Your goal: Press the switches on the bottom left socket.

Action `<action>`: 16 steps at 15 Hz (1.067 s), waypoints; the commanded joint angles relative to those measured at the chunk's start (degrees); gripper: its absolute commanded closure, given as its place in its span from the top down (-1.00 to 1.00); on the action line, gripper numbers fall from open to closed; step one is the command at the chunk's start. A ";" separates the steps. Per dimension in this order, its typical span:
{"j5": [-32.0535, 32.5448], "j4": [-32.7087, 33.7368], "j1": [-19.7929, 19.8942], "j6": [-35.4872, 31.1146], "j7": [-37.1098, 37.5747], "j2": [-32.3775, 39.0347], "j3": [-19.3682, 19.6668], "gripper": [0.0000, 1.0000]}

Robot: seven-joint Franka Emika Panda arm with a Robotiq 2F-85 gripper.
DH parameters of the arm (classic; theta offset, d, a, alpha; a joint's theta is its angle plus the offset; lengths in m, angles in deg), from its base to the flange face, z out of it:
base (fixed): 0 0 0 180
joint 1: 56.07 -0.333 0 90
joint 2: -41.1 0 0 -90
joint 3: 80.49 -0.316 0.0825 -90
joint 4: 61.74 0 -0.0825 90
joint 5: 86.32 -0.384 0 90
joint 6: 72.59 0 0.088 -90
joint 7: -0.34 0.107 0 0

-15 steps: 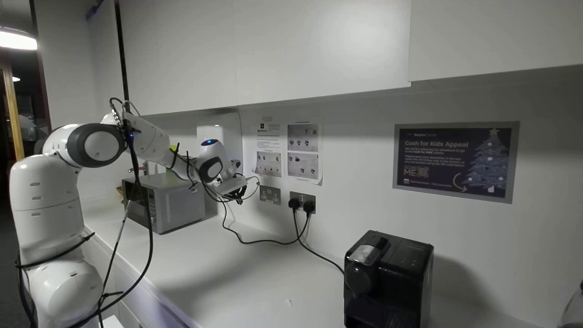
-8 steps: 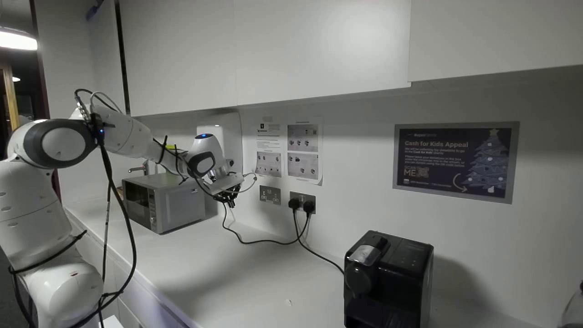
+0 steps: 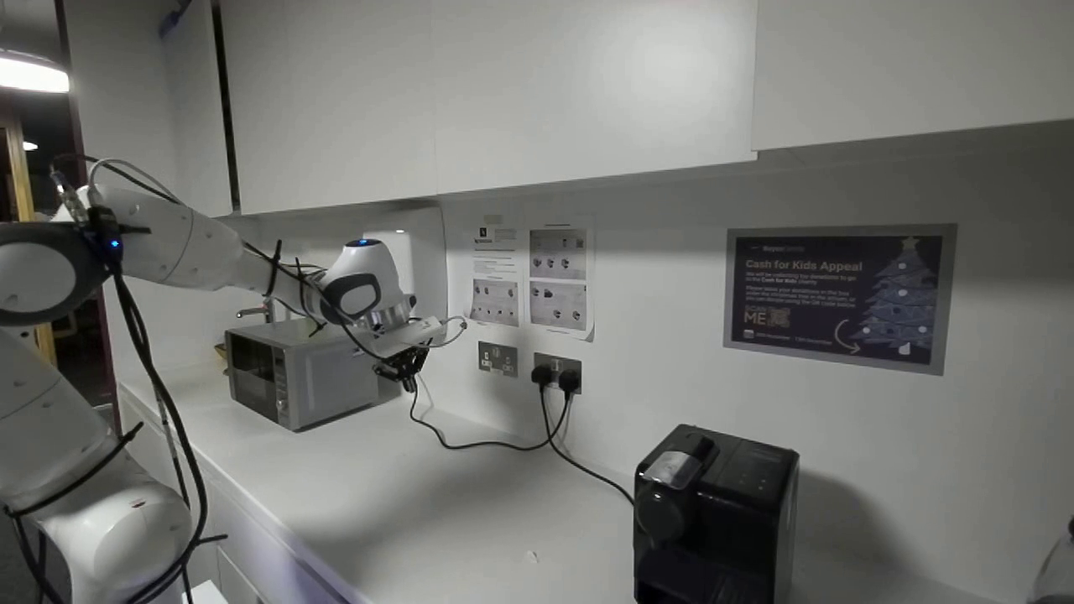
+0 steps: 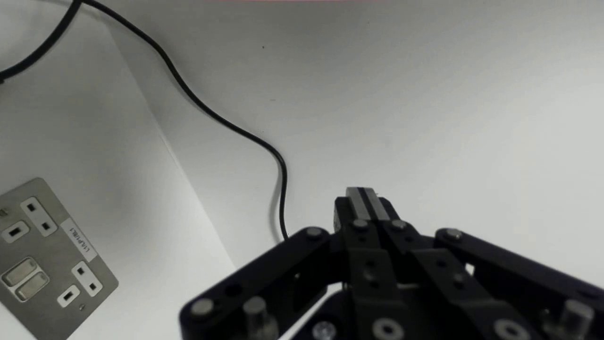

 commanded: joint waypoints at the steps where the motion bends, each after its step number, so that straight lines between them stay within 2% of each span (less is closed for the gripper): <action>1: 1.00 -4.06 -0.70 3.75 -2.18 -7.13 1.55 -1.00; 6: 1.53 -4.69 -0.04 10.20 2.27 -12.56 0.81 -1.00; 8: 1.28 -4.11 0.45 12.25 6.43 -14.50 0.29 -1.00; 16: 3.20 -3.65 2.47 16.66 31.31 -21.77 -1.07 -1.00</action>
